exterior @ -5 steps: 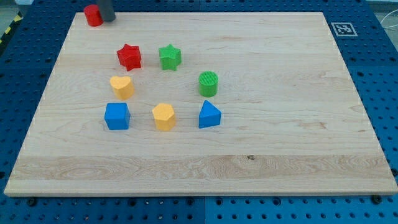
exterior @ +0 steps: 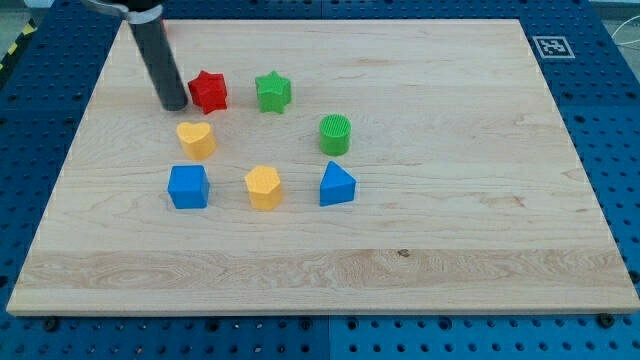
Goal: Move the red star to the top center of the board
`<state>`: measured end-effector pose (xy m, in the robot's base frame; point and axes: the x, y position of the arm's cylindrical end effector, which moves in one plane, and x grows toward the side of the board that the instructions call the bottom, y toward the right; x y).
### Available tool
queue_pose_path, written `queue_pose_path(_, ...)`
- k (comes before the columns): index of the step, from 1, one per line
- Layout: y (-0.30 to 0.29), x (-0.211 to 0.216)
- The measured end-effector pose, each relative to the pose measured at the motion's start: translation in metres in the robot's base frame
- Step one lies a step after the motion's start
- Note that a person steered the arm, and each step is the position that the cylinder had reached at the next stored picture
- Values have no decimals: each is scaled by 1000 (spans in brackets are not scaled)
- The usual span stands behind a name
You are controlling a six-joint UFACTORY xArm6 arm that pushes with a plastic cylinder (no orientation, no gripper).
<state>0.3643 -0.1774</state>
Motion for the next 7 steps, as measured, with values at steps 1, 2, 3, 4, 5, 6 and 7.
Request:
queue_pose_path(1, 29, 0)
queue_pose_path(2, 49, 0)
queue_pose_path(3, 60, -3)
queue_pose_path(4, 65, -19)
queue_pose_path(5, 76, -41)
queue_pose_path(6, 88, -64)
queue_pose_path(7, 98, -82)
